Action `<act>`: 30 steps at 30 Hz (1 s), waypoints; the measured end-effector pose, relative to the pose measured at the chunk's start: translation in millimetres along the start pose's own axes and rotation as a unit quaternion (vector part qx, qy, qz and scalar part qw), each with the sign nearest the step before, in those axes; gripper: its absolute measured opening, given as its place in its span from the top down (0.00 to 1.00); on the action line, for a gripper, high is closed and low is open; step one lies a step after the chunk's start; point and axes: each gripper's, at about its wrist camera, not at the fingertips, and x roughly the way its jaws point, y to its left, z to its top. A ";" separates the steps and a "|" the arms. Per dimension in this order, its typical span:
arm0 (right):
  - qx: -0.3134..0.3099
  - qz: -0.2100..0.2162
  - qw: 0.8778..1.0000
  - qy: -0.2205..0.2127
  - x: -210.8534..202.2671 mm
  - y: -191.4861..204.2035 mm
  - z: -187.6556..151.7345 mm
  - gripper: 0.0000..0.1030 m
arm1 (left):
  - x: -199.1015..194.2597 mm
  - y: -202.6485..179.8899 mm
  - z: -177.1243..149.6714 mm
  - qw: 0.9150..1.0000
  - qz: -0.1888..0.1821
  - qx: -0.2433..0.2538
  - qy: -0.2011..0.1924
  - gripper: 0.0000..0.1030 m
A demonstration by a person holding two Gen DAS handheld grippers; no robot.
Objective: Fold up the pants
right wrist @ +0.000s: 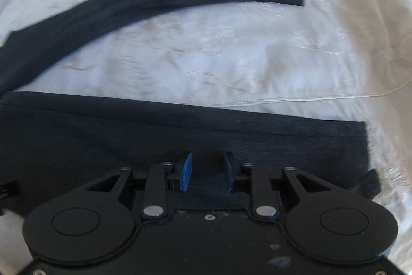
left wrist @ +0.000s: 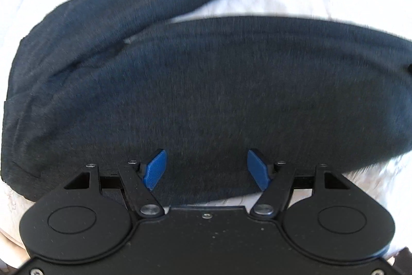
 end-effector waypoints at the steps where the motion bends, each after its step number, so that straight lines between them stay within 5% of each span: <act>1: 0.014 -0.020 1.000 0.007 3.4 -13.6 0.4 0.76 | 1.7 1.6 -4.0 1.000 -0.002 0.002 0.002 0.30; 8: 0.107 -0.162 0.980 0.050 2.9 -137.1 -21.2 0.76 | 3.7 12.6 -29.9 0.999 -0.028 0.021 0.025 0.28; 11: 0.098 -0.191 0.973 0.091 -13.9 -152.0 -41.2 0.76 | -1.3 12.5 -40.2 0.998 -0.027 0.046 0.023 0.29; 13: 0.097 -0.211 0.969 0.079 -33.2 -149.6 -47.6 0.76 | -12.1 16.9 -40.5 0.999 -0.028 0.039 0.011 0.33; 15: 0.115 -0.201 0.973 0.014 -61.1 -139.7 -45.6 0.73 | -26.8 24.5 -37.7 0.999 -0.037 0.018 -0.019 0.35; 18: 0.136 -0.133 0.981 -0.043 -74.3 -116.7 -26.6 0.69 | -42.2 32.1 -27.8 0.997 -0.035 -0.005 -0.068 0.35; 24: 0.107 -0.036 0.993 -0.024 -31.5 -44.1 2.4 0.72 | -28.8 46.3 -4.4 0.996 -0.017 -0.022 -0.082 0.35; 30: 0.123 -0.081 0.989 0.027 12.6 -43.1 12.5 0.73 | 14.1 55.5 20.4 0.999 -0.013 -0.030 -0.043 0.30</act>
